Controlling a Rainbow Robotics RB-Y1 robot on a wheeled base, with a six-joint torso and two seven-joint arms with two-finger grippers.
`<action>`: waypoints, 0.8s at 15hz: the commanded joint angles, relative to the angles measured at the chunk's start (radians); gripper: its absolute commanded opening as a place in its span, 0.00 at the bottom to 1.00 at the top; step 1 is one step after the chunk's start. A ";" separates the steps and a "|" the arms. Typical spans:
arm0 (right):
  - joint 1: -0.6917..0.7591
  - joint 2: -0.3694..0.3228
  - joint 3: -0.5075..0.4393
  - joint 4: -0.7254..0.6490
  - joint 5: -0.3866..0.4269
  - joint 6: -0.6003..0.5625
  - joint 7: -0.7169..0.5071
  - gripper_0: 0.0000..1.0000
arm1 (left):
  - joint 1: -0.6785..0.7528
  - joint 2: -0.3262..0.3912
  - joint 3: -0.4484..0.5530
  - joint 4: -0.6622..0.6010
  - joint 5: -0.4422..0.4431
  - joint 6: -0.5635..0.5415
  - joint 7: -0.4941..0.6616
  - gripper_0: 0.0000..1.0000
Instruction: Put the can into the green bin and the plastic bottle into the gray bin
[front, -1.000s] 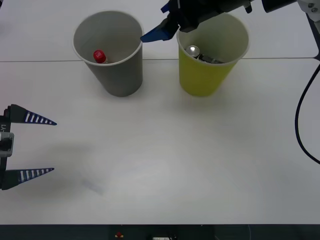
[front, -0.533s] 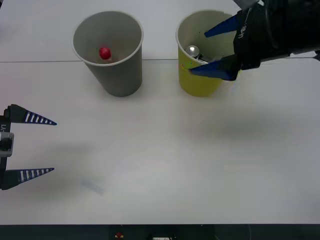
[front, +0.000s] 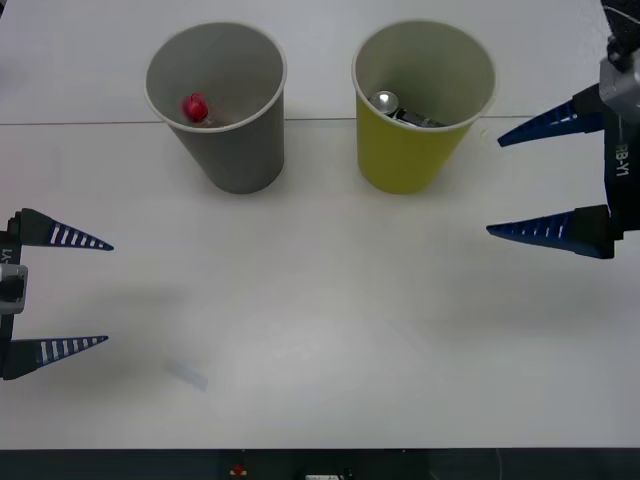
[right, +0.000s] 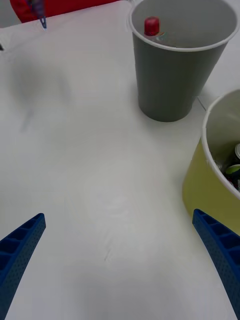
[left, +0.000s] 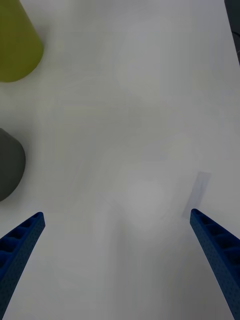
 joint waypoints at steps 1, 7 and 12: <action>0.113 0.000 -0.069 0.003 -0.011 -0.011 0.128 1.00 | 0.000 0.000 0.000 0.000 0.000 0.000 0.000 1.00; 0.242 0.000 -0.124 0.145 -0.075 -0.037 0.429 1.00 | 0.000 0.000 0.000 0.000 0.000 0.000 0.000 1.00; 0.263 0.000 -0.130 0.305 -0.098 -0.086 0.639 1.00 | 0.000 0.000 0.000 0.000 0.000 0.000 0.000 1.00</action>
